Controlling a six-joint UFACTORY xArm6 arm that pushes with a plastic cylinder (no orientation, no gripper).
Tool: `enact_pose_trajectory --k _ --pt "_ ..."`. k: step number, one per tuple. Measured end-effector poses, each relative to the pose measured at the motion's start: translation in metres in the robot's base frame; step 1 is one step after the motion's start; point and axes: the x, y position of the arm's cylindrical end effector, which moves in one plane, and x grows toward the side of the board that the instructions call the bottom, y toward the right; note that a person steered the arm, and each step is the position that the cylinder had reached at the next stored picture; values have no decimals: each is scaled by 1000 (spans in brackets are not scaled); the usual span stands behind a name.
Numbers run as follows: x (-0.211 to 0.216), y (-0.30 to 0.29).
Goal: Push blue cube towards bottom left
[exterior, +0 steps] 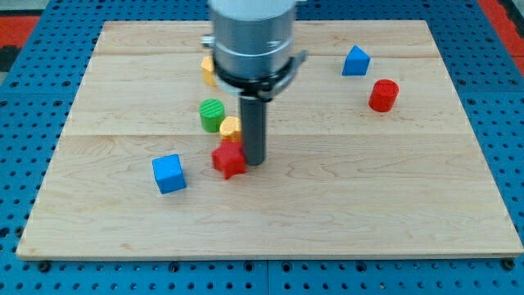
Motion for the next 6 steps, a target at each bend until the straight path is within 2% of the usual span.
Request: enact_pose_trajectory --k 1,3,5,6 --pt "0 -15" --pt "20 37" --pt "25 -128" --pt "25 -161"
